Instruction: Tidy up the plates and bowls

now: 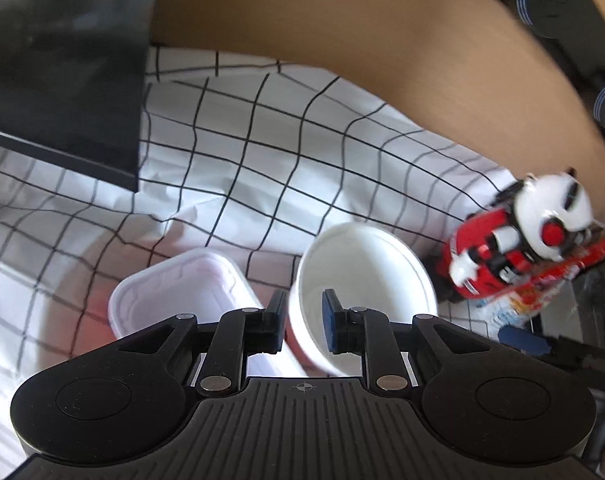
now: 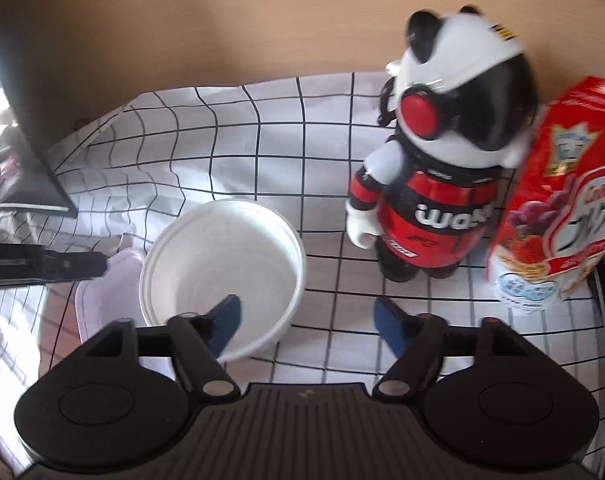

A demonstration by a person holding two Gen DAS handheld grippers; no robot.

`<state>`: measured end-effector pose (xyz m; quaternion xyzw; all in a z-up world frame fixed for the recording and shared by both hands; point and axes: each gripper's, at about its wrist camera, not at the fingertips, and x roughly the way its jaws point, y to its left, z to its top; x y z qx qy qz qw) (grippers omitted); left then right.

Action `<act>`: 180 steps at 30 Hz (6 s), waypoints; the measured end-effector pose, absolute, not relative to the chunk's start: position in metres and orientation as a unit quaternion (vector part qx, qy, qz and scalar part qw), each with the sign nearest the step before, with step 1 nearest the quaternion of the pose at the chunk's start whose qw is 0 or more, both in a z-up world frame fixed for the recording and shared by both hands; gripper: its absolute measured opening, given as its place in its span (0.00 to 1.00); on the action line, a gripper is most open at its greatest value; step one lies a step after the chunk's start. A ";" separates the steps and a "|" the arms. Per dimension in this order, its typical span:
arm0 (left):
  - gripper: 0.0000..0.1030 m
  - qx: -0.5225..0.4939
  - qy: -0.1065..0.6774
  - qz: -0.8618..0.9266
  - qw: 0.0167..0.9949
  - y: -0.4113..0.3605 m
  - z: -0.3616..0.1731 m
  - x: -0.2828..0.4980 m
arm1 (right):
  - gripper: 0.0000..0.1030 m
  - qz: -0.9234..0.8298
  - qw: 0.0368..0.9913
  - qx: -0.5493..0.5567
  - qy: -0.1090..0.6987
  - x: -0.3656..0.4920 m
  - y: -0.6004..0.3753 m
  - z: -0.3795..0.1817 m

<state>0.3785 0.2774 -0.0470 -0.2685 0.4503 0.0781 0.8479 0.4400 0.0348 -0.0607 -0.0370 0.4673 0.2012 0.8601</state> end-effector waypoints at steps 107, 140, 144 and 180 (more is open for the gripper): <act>0.39 -0.227 0.574 0.010 0.786 0.058 -0.116 0.303 | 0.56 0.259 0.769 0.102 0.575 0.349 -0.148 -0.162; 0.36 -0.258 0.580 0.019 0.773 0.060 -0.115 0.290 | 0.57 0.293 0.744 0.098 0.592 0.331 -0.146 -0.165; 0.36 -0.260 0.586 0.018 0.767 0.060 -0.115 0.276 | 0.57 0.305 0.732 0.096 0.602 0.323 -0.147 -0.166; 0.30 -0.292 0.454 0.015 0.842 0.098 -0.045 0.231 | 0.57 0.270 0.829 0.039 0.488 0.314 -0.155 -0.105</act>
